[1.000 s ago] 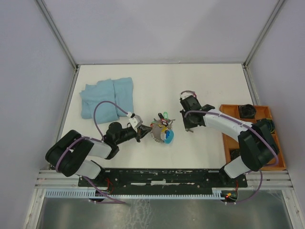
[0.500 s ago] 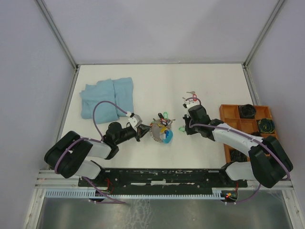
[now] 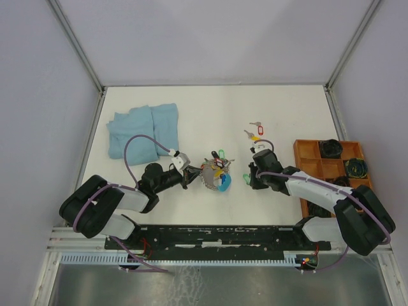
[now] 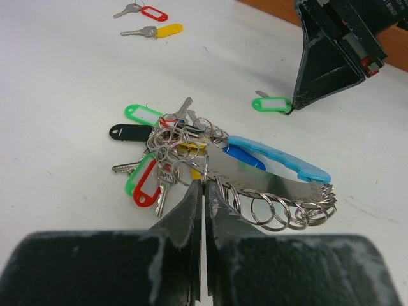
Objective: Put the keys on the keyring
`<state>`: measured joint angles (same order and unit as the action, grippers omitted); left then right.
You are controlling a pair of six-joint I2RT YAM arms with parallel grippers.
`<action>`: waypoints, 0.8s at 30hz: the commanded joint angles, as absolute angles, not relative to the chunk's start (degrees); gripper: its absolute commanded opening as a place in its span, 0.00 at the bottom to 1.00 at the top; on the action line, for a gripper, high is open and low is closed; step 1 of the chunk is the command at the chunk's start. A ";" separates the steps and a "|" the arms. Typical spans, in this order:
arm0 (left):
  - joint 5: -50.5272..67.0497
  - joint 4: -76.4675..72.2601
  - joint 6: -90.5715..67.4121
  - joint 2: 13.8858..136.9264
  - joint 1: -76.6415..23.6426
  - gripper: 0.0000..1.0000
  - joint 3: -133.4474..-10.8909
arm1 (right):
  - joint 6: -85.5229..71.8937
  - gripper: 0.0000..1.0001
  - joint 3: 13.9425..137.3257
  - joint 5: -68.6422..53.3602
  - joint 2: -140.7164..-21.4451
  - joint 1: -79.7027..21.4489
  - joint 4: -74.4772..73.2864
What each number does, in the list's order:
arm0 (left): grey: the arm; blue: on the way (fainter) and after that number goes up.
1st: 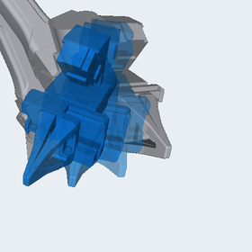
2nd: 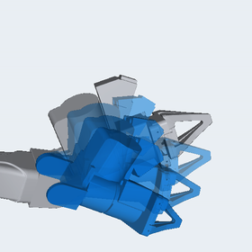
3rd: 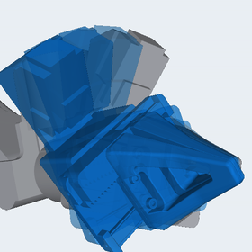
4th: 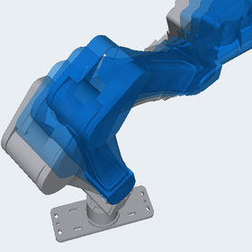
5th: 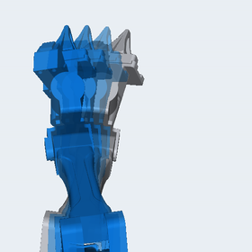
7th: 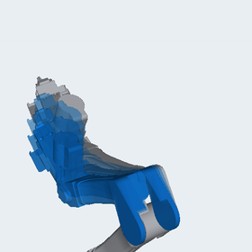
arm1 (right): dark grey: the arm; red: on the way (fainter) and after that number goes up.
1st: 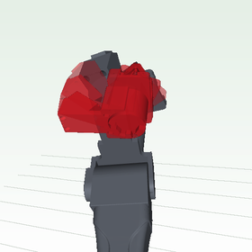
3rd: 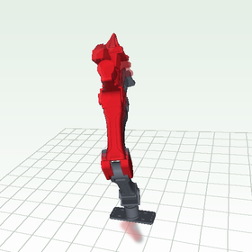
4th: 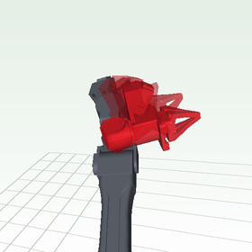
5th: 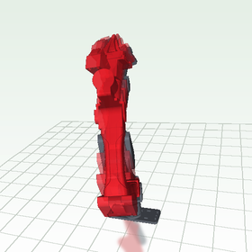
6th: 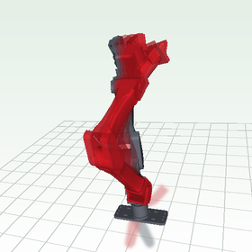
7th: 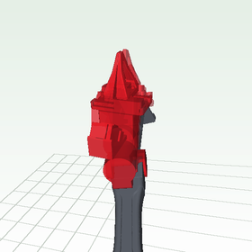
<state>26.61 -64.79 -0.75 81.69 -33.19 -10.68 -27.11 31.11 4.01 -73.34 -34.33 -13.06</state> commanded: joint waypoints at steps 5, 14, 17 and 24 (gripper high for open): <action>26.27 -67.88 -2.29 80.46 -32.96 0.03 -10.98 | -27.07 0.35 38.23 4.68 -72.13 -34.76 -24.03; 27.11 -66.75 -2.11 80.43 -33.02 0.03 -11.47 | -23.61 0.42 47.54 -1.78 -79.12 -31.81 -32.45; 27.33 -66.46 -2.03 80.46 -32.98 0.03 -11.59 | -22.05 0.42 48.95 -3.43 -81.47 -30.49 -32.49; 27.85 -65.80 -1.89 80.83 -32.98 0.03 -11.99 | -19.69 0.41 50.04 -9.40 -87.26 -27.19 -30.08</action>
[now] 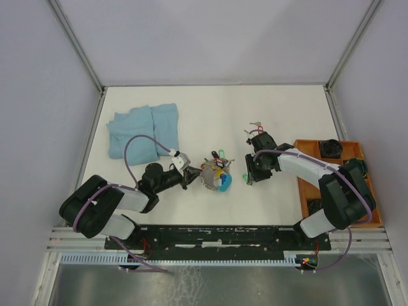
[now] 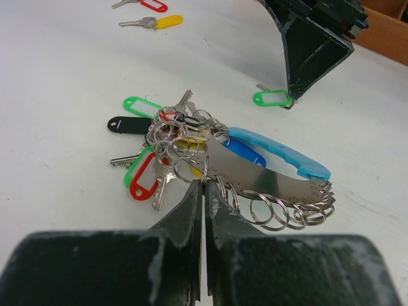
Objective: Put the keys on the keyring
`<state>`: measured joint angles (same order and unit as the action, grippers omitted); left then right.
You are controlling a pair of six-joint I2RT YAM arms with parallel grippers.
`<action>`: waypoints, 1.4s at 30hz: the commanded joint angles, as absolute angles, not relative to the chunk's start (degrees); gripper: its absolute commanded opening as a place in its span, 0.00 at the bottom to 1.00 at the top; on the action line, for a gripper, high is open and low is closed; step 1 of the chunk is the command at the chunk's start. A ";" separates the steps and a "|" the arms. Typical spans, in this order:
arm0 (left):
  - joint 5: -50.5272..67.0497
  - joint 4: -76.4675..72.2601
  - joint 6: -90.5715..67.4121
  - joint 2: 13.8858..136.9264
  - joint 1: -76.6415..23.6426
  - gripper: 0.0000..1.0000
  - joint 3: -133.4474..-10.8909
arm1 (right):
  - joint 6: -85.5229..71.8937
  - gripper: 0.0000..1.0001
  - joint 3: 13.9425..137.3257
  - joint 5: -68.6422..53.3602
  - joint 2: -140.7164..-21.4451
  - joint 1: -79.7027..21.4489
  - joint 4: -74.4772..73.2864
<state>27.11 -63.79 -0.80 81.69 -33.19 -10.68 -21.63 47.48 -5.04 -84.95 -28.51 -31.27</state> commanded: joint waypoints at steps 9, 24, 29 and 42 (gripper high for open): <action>28.38 -65.34 -1.93 81.06 -33.00 0.03 -12.30 | -19.21 0.23 49.18 -9.73 -87.12 -26.41 -29.91; 28.73 -65.20 -2.07 81.18 -32.96 0.03 -12.46 | -17.76 0.01 45.02 -8.32 -78.96 -26.69 -21.94; 28.59 -65.18 -2.11 81.32 -32.96 0.03 -12.48 | -18.21 0.01 36.42 -3.07 -72.90 -28.43 -5.39; 28.83 -65.53 -2.46 81.62 -33.00 0.03 -12.66 | -16.79 0.01 23.16 7.60 -69.01 -36.07 16.96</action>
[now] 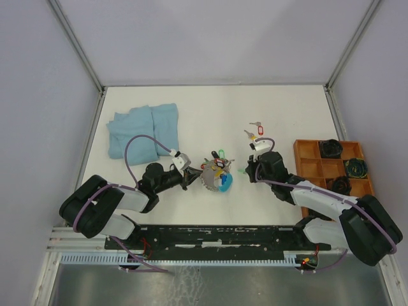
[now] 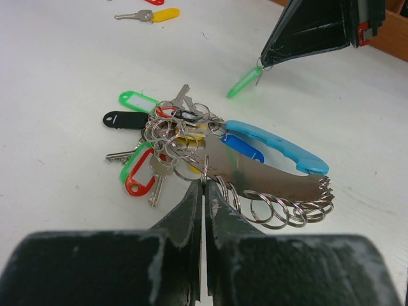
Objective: Put the keys on the keyring
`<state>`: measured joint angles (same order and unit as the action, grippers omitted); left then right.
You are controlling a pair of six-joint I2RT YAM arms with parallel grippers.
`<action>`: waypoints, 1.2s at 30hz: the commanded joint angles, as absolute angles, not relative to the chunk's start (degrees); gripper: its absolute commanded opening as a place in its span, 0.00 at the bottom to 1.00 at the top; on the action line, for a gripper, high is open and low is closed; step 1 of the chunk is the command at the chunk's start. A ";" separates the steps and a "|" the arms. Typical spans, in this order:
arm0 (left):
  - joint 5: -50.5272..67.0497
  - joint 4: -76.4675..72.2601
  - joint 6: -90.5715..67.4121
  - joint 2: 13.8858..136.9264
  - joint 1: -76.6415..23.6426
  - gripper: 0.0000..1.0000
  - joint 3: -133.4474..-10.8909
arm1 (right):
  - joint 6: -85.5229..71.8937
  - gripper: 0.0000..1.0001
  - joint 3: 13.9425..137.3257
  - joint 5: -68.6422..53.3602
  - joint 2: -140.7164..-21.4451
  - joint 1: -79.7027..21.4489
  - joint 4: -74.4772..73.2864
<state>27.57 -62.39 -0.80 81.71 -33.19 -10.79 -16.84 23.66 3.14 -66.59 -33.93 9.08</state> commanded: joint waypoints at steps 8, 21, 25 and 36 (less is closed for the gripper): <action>29.18 -65.83 -2.55 81.82 -32.97 0.03 -12.66 | -19.80 0.01 21.31 15.40 -72.46 -41.53 16.41; 29.18 -65.80 -2.48 81.58 -32.97 0.03 -12.57 | -23.40 0.01 27.04 17.91 -66.91 -44.42 -3.57; 29.18 -65.87 -2.50 81.74 -32.96 0.03 -12.57 | -24.92 0.01 30.90 15.76 -58.64 -44.72 -16.63; 29.17 -65.88 -2.48 81.44 -32.98 0.03 -12.48 | -29.87 0.01 44.88 4.48 -64.40 -44.74 -46.59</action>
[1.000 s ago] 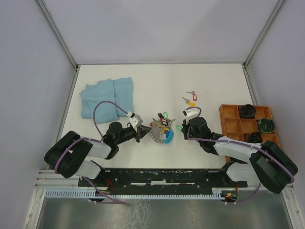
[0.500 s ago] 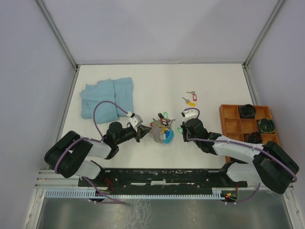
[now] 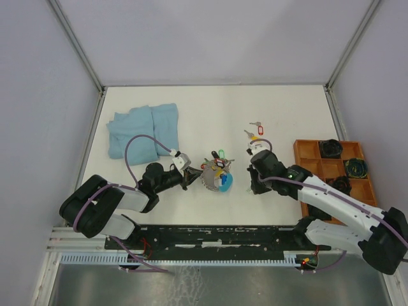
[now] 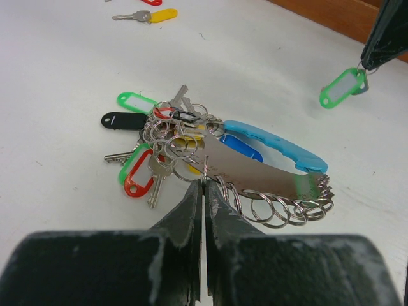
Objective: Put the keys on the keyring
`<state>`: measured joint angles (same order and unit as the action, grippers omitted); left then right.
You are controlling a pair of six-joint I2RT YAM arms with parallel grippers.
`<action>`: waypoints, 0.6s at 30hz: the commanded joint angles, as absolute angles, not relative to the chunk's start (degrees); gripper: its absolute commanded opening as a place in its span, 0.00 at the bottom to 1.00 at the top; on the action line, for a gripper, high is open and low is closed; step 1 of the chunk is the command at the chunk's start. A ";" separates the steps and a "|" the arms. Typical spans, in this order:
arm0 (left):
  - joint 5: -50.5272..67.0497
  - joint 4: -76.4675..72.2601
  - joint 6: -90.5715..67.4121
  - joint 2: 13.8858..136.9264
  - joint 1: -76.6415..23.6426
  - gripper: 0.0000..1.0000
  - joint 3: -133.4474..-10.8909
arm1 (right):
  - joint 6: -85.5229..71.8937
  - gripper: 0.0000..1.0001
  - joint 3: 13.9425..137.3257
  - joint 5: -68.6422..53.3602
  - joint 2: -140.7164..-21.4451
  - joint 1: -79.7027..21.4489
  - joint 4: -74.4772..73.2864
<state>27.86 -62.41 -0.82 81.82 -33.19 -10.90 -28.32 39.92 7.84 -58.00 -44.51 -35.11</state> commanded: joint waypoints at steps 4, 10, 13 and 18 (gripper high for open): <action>29.18 -65.71 -2.28 81.27 -33.00 0.03 -12.46 | -29.01 0.01 46.15 9.76 -70.21 -44.74 -41.87; 29.47 -65.35 -2.29 81.64 -32.95 0.03 -12.74 | -26.51 0.01 44.04 19.36 -75.71 -44.68 -26.37; 29.48 -65.35 -2.26 81.58 -32.93 0.03 -12.68 | -25.69 0.01 42.70 22.08 -78.60 -44.59 -20.95; 29.61 -65.21 -2.24 81.58 -32.96 0.03 -12.83 | -24.08 0.01 41.14 23.10 -82.35 -44.06 -14.69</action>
<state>28.69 -62.39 -0.82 81.82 -33.19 -10.90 -26.06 42.35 18.96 -80.51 -44.49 -23.44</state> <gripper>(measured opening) 0.043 0.012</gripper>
